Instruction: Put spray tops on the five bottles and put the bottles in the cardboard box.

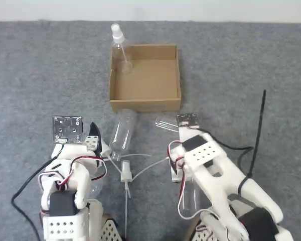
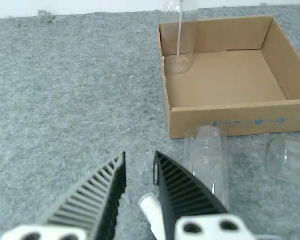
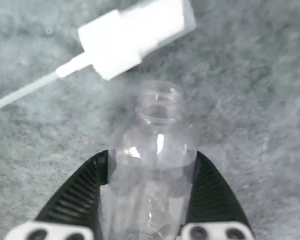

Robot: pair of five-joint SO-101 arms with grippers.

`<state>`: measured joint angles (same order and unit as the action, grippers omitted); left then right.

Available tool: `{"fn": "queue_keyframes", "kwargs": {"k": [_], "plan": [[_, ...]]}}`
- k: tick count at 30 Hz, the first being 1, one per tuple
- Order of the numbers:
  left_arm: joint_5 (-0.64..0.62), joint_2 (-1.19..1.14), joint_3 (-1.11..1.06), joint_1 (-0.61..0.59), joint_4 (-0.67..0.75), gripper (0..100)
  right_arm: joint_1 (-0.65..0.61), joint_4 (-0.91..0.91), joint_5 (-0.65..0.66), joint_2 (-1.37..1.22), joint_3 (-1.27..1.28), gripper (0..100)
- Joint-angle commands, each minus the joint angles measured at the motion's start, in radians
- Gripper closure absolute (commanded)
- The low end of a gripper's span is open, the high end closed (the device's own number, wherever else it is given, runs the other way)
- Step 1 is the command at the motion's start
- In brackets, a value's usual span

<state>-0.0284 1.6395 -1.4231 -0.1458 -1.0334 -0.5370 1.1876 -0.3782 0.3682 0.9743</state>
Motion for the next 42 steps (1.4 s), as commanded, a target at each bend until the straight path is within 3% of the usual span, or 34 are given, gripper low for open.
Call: {"fn": "queue_keyframes", "kwargs": {"k": [1, 7, 16, 27, 36, 42], "plan": [[-0.005, 0.014, -0.001, -0.005, 0.018, 91, 0.071, 0.053, 0.123, 0.03, -0.109, 95.1], [-0.005, 0.014, -0.001, -0.005, 0.018, 91, 0.2, 0.177, 0.338, 0.03, -0.238, 95.2], [-0.003, 0.014, -0.001, -0.005, 0.018, 91, 0.375, 0.185, 0.612, 0.021, -0.336, 95.0], [-0.003, 0.014, -0.001, -0.005, 0.018, 91, 0.46, 0.183, 1.142, 0.018, -0.33, 95.0], [-0.003, 0.014, -0.001, -0.005, 0.018, 91, 0.418, 0.193, 1.203, 0.016, -0.318, 94.0], [-0.003, 0.014, -0.001, -0.005, 0.018, 91, 0.374, 0.189, 1.201, 0.016, -0.281, 82.5]]}}
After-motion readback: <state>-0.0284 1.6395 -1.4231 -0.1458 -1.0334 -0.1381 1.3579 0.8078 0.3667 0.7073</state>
